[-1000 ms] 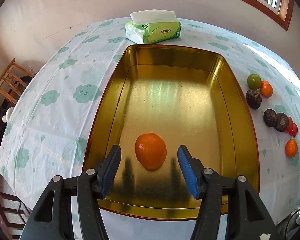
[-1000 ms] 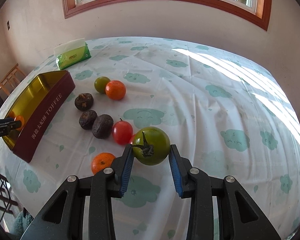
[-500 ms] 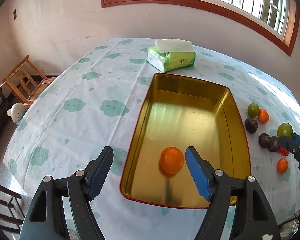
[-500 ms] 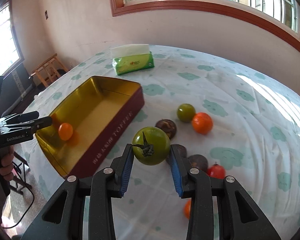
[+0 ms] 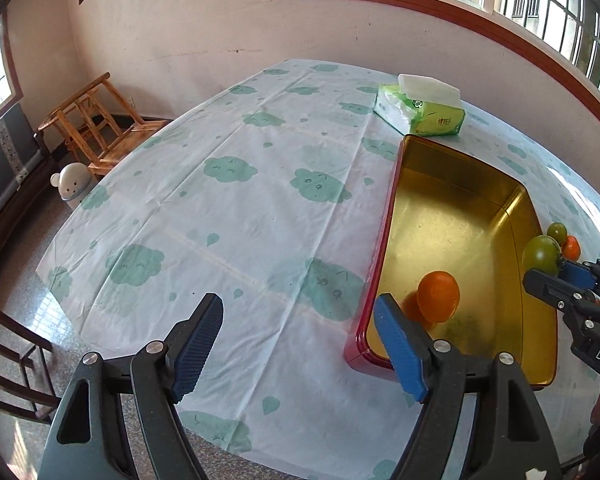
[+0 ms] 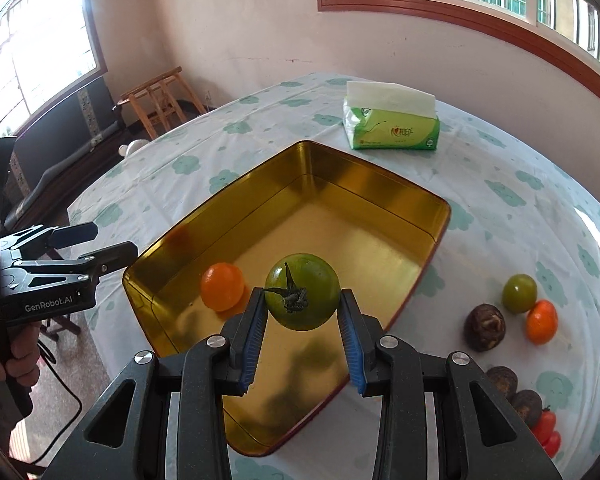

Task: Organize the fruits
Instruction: 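Carry the green tomato into the tray beside the orange, open the right tool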

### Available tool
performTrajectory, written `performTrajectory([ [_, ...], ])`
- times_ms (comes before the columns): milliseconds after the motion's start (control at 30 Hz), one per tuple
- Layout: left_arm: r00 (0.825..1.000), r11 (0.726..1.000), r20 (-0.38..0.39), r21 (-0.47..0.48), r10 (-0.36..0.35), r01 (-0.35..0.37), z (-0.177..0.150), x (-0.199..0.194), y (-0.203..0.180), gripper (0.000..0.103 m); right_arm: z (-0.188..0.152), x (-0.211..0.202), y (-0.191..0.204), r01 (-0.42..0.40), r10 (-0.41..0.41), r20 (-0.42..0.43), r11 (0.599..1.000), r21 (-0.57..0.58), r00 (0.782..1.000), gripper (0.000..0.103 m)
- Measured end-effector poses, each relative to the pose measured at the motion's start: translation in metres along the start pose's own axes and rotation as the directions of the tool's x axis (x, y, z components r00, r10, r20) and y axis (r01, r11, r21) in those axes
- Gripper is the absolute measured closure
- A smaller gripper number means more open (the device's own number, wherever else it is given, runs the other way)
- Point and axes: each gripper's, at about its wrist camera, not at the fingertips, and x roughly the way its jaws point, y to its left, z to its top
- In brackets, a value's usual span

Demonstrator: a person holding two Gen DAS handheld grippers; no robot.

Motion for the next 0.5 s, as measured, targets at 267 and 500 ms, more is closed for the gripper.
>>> performTrajectory([
  [267,1.000,1.000,-0.001,-0.002,0.000,0.000,-0.002,0.000,0.001,0.028,0.003,0.029,0.006,0.051,-0.052,-0.068,0.999,-0.017,0.996,0.066],
  [500,1.000,1.000,-0.009,-0.002,-0.011,0.011,-0.003,0.003,-0.001,0.028,-0.001,0.038,0.004,0.068,-0.072,-0.098,0.997,-0.041,0.993,0.066],
])
